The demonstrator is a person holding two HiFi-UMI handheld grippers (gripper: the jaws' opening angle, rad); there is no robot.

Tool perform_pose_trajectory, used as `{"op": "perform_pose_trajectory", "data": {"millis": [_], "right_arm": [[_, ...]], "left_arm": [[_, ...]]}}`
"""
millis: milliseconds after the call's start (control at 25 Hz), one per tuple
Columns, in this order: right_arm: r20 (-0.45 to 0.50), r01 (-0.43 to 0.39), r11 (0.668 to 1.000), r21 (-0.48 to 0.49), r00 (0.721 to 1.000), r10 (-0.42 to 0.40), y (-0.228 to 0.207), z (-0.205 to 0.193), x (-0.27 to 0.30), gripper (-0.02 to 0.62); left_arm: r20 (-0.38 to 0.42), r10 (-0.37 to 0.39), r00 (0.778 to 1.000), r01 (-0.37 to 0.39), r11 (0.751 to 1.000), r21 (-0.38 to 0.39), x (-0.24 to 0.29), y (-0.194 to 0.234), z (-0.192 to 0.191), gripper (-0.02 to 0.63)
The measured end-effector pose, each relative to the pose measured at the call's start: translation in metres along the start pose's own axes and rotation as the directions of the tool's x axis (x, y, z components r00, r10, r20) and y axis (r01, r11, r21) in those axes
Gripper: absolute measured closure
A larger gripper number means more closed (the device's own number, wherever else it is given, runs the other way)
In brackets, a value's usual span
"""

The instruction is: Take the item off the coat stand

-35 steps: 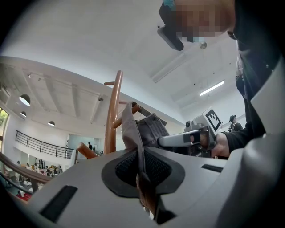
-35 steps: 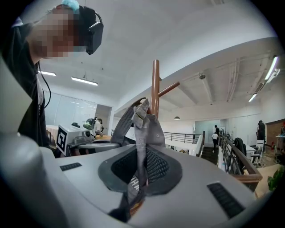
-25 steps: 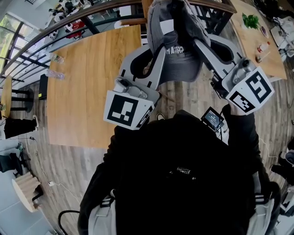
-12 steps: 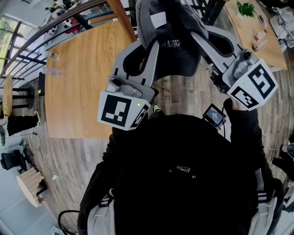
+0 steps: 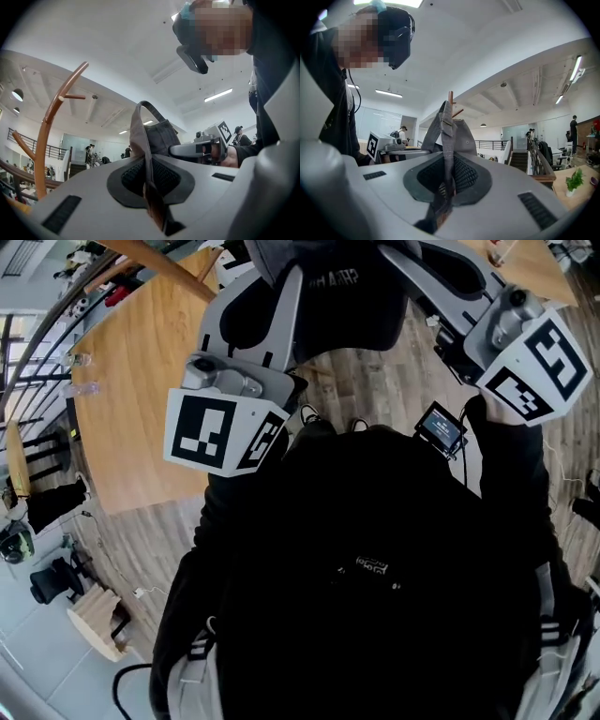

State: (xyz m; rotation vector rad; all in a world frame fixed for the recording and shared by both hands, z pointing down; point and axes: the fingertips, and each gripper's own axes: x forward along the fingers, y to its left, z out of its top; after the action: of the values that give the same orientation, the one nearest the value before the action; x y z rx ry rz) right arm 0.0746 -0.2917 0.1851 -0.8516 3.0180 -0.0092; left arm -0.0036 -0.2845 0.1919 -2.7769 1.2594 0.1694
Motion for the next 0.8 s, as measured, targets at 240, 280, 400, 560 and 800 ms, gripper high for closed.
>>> {"op": "perform_pose_trajectory", "data": {"millis": [240,280,400,560,800], "right_arm": [[-0.003,0.043,0.999,0.003,0.999,-0.043,-0.003,-0.005,-0.044,0.56],[-0.004,0.05,0.999,0.01,0.999,-0.05,-0.006,-0.008,-0.053,0.56],[-0.015,0.079,0.997,0.019,0.997,-0.079,-0.01,-0.01,-0.069,0.56],[-0.032,0.12,0.992,0.026,0.992,-0.119,-0.012,-0.018,-0.087,0.56],[-0.046,0.142,0.989,0.05,0.989,-0.14,-0.012,-0.04,-0.105,0.56]], "left_arm": [[-0.023,-0.06,0.998,0.059,0.998,-0.037,0.02,-0.034,-0.011,0.588],[-0.026,-0.071,0.997,0.07,0.997,-0.045,0.025,-0.04,-0.014,0.588],[-0.031,-0.106,0.994,0.104,0.993,-0.06,0.034,-0.056,-0.018,0.588],[-0.041,-0.159,0.987,0.155,0.985,-0.082,0.042,-0.073,-0.028,0.588],[-0.03,-0.187,0.982,0.184,0.979,-0.085,0.044,-0.087,-0.041,0.588]]}}
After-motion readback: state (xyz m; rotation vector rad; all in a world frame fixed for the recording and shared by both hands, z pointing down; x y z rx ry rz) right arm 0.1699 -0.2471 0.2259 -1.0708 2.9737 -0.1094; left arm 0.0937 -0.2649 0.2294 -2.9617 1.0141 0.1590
